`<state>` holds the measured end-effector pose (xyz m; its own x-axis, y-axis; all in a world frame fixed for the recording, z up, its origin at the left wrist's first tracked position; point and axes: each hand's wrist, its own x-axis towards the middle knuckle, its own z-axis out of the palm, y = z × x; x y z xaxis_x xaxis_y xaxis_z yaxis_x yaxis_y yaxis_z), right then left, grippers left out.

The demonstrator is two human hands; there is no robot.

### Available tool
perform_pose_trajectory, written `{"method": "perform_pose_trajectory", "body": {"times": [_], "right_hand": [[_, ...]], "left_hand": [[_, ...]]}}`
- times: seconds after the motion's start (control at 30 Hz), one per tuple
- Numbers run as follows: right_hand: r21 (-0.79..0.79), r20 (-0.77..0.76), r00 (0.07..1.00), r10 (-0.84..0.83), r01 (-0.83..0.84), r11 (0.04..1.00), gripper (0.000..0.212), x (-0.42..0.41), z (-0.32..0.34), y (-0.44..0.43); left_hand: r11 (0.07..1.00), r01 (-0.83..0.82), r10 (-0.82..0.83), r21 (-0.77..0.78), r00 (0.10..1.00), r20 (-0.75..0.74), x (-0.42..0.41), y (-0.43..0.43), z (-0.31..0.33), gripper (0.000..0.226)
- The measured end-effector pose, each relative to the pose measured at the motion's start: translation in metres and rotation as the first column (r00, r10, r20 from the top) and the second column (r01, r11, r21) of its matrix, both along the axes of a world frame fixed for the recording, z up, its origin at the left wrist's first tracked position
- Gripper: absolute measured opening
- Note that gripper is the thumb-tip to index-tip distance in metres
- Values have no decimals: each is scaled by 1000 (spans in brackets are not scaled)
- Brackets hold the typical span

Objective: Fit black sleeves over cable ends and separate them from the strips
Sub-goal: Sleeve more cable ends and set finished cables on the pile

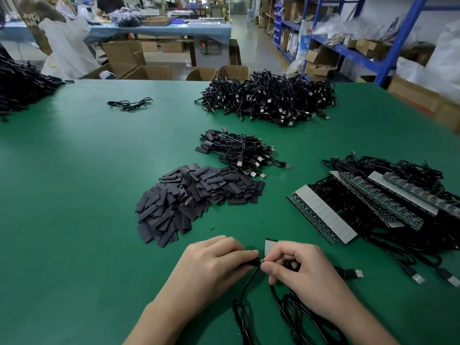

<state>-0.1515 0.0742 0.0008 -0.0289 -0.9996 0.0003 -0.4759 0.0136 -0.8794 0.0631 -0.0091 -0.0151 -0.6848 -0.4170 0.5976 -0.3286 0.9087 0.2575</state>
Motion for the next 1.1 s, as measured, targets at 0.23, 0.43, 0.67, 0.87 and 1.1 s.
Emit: {"method": "perform_pose_trajectory", "body": {"times": [0.23,0.43,0.67,0.87,1.1], "right_hand": [[-345,-280,949,-146,42,938,9,-1,-6,-2],[-650,-421,872,-249,-99,753,20,-4,-10,-6],[-624,-367,900,-234,-52,780,17,0,-7,-6],[-619,-344,918,-198,-63,783,17,1,-6,-5],[-597,-292,936,-199,-16,802,17,0,-9,-5]], "left_hand": [[945,9,46,328,986,-161,-7,3,0,16],[617,80,123,783,973,-196,-11,7,2,17],[645,52,105,763,982,-156,-8,5,3,16],[736,41,106,675,979,-176,-7,4,3,14],[774,40,105,632,976,-191,-9,4,1,16]]}}
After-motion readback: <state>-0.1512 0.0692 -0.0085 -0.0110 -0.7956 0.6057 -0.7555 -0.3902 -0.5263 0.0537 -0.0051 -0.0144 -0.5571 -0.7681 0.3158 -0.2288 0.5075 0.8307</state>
